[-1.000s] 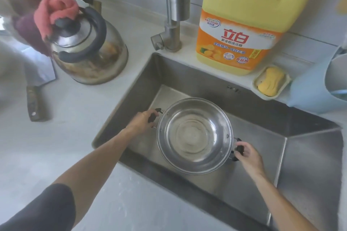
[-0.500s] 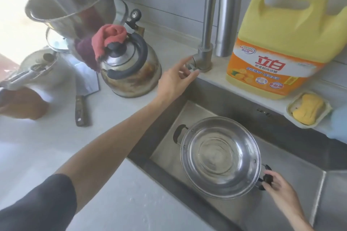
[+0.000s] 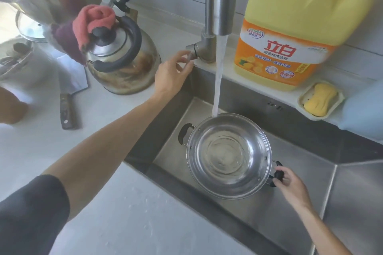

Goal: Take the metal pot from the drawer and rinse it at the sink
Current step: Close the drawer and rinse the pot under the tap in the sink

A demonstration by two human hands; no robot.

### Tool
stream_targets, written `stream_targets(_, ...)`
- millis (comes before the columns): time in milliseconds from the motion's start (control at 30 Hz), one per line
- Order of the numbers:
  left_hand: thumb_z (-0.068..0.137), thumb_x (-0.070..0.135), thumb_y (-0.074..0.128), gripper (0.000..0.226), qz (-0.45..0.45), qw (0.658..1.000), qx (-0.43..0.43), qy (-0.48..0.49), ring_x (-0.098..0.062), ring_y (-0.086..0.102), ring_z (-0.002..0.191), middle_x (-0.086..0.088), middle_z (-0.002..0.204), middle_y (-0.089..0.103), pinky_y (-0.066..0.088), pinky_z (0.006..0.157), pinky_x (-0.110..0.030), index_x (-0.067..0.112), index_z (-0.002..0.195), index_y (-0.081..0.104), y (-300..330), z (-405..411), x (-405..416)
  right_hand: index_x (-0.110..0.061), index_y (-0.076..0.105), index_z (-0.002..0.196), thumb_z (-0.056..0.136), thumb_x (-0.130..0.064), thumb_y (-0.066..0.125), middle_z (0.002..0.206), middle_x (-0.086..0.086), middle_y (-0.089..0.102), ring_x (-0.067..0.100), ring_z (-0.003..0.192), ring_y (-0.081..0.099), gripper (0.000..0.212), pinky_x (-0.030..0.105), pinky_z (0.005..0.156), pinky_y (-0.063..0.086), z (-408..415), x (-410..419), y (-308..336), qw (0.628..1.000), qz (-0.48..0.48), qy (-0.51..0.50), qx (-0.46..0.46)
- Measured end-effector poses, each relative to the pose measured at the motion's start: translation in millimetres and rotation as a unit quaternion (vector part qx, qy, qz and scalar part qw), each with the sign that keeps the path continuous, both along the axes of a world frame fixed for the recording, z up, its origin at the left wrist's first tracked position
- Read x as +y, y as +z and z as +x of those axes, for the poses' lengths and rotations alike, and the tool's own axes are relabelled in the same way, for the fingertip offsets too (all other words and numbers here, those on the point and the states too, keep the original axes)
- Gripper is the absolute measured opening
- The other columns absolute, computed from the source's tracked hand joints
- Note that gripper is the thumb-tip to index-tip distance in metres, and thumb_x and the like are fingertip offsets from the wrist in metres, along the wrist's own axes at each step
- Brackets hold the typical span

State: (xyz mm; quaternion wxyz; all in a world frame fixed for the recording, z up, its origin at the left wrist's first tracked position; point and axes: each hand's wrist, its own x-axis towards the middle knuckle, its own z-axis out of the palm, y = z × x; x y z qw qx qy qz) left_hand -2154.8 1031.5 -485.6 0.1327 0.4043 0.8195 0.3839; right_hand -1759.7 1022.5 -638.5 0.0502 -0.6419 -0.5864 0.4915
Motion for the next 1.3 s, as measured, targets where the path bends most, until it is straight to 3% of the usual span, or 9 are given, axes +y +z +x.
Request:
stream_targets(67,0.089,0.044,0.058,0.031,0.016,0.999,-0.04,0.017,-0.006,0.057,0.071,0.015,0.092,0.064,0.051,0.073,-0.028,0.03,0.116,0.058,-16,17,-23,-0.021,0.062,0.105,0.083,-0.006,0.064,0.101,0.01,0.065,0.024,0.087,0.063,0.026,0.026,0.073,0.039,0,1,-2,1.0,0.001,-0.009,0.0)
stream_targets(133,0.088,0.047,0.054,0.024,-0.125,0.992,-0.014,-0.01,-0.013,0.061,0.082,0.014,0.09,0.062,0.048,0.076,-0.032,0.033,0.105,0.062,-46,34,-54,-0.024,0.062,0.099,0.084,-0.009,0.064,0.101,0.011,0.065,0.026,0.087,0.064,0.021,0.019,0.069,0.041,1,1,-5,1.0,-0.001,-0.016,0.005)
stream_targets(267,0.089,0.044,0.05,0.037,-0.454,0.878,-0.02,-0.153,-0.026,0.058,0.114,-0.004,0.127,0.053,0.045,0.093,-0.041,0.041,0.126,0.055,-99,48,-93,-0.024,0.059,0.097,0.087,-0.008,0.059,0.101,0.009,0.061,0.023,0.087,0.059,0.019,0.014,0.066,0.037,2,5,-10,1.0,-0.01,-0.006,-0.009)
stream_targets(533,0.09,0.013,0.043,0.036,-0.364,0.92,-0.069,-0.13,-0.026,0.062,0.08,-0.008,0.11,0.072,0.046,0.072,-0.029,0.032,0.109,0.067,-101,41,-81,-0.036,0.055,0.084,0.085,-0.003,0.057,0.105,0.017,0.066,0.03,0.09,0.063,0.033,0.032,0.082,0.042,3,14,-16,0.999,-0.043,0.005,-0.007)
stream_targets(667,0.088,0.026,0.045,0.033,-0.348,0.927,-0.031,-0.134,-0.022,0.062,0.092,0.006,0.098,0.067,0.047,0.086,-0.035,0.041,0.109,0.066,-71,35,-85,-0.021,0.062,0.098,0.091,-0.005,0.053,0.104,0.017,0.065,0.012,0.073,0.064,0.02,0.011,0.066,0.05,12,19,-6,0.992,-0.113,0.023,0.042)
stream_targets(833,0.089,0.036,0.053,0.019,-0.386,0.899,-0.071,-0.193,-0.01,0.063,0.084,0.022,0.075,0.067,0.049,0.086,-0.032,0.044,0.098,0.067,-53,21,-111,-0.029,0.072,0.09,0.07,-0.051,0.072,0.101,0.012,0.07,0.016,0.078,0.062,0.03,0.012,0.063,0.052,15,38,37,0.989,-0.113,0.039,0.084)
stream_targets(1033,0.087,0.028,0.066,0.006,-0.404,0.874,-0.15,-0.224,0.009,0.05,0.038,0.015,0.047,0.06,0.035,0.045,-0.006,0.028,0.087,0.059,-79,26,-135,-0.032,0.067,0.096,0.089,-0.015,0.059,0.097,-0.011,0.067,-0.005,0.067,0.063,0.02,0.001,0.066,0.045,3,55,92,0.991,0.014,0.111,0.067)
stream_targets(1167,0.085,0.021,0.068,0.012,-0.371,0.897,-0.149,-0.19,0.0,0.05,0.052,0.017,0.052,0.056,0.036,0.051,-0.012,0.025,0.084,0.056,-83,34,-139,-0.025,0.067,0.099,0.087,-0.012,0.062,0.084,-0.009,0.066,-0.011,0.065,0.06,0.019,-0.004,0.068,0.039,-2,47,106,0.986,0.09,0.096,0.098)
stream_targets(1300,0.084,0.014,0.065,0.014,-0.282,0.941,-0.124,-0.139,-0.015,0.066,0.079,0.012,0.084,0.068,0.049,0.082,-0.026,0.026,0.089,0.063,-72,33,-139,-0.035,0.068,0.09,0.085,-0.013,0.064,0.08,-0.018,0.069,-0.001,0.07,0.06,0.022,0.005,0.074,0.045,4,31,90,0.986,0.11,0.043,0.114)
